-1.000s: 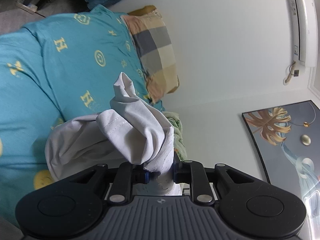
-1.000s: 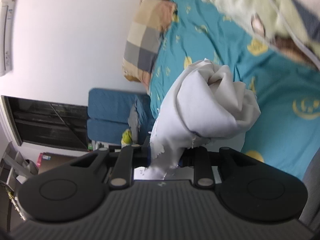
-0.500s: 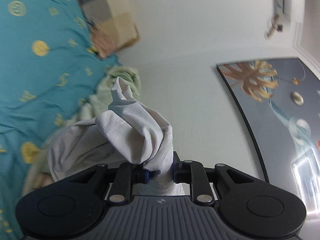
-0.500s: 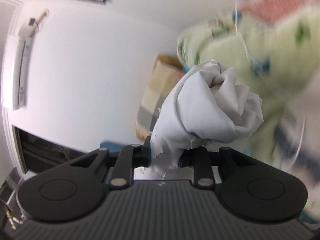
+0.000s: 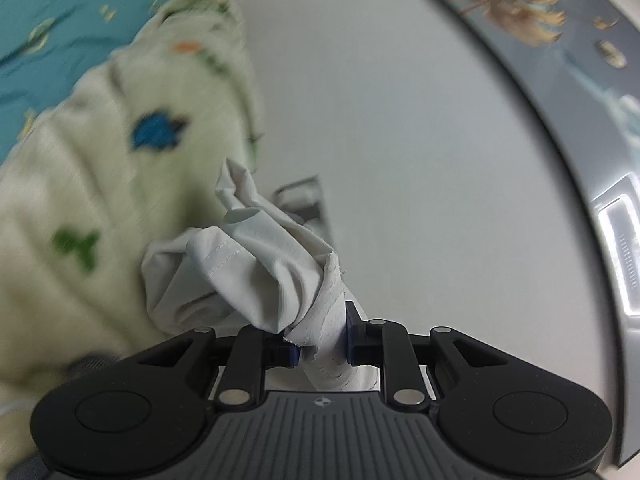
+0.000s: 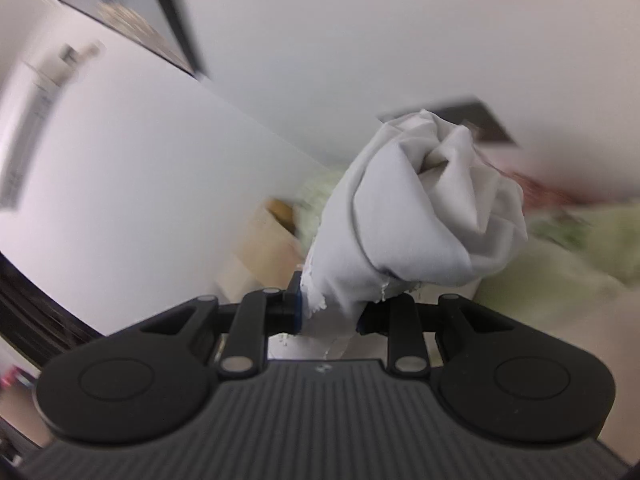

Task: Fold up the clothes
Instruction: 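Lift the folded shirt with both grippers and carry it toward the blanket, then lower the folded shirt onto the blanket and open both grippers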

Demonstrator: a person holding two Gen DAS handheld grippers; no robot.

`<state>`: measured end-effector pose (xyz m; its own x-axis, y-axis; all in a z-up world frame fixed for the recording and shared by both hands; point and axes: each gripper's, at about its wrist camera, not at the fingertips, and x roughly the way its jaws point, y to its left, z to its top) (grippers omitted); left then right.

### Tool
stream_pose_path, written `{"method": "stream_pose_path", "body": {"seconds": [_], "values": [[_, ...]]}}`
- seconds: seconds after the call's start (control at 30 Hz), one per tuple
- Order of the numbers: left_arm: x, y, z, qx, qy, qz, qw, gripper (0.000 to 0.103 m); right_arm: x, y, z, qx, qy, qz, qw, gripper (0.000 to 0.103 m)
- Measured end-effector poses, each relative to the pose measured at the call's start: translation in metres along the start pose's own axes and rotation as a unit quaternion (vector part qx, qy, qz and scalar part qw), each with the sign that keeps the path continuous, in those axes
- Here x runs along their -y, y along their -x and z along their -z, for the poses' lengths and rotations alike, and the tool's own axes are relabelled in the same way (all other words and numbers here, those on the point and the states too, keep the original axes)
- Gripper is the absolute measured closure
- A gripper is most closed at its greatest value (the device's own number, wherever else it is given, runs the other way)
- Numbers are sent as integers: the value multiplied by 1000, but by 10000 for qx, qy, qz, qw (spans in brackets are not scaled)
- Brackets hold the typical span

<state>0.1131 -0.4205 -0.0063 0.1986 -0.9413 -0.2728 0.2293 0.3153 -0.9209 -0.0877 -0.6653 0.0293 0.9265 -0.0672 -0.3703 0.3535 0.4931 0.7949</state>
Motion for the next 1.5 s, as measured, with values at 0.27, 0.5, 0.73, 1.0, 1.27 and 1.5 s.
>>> {"method": "stream_pose_path", "body": {"seconds": [0.27,0.5,0.73,1.0,1.27,1.5], "values": [[-42,-6,42,-649,-292,-700,9950,78,62,5,50,-504,-136,282,9982,77],[-9,9,41,-797,-962,-1116,9859,41,48,30,44,-664,-225,585,9958,73],[53,64,50,-495,-2029,-1429,9674,18,8,89,43,-461,572,959,9927,72],[126,129,92,-28,-3177,-1605,9345,0,-49,150,55,-73,1478,967,9843,66],[169,180,145,442,-4280,-1841,8837,0,-89,198,85,636,2202,975,9685,23],[164,198,186,731,-4735,-2146,8511,0,-96,207,126,852,2776,1149,9500,22]]}}
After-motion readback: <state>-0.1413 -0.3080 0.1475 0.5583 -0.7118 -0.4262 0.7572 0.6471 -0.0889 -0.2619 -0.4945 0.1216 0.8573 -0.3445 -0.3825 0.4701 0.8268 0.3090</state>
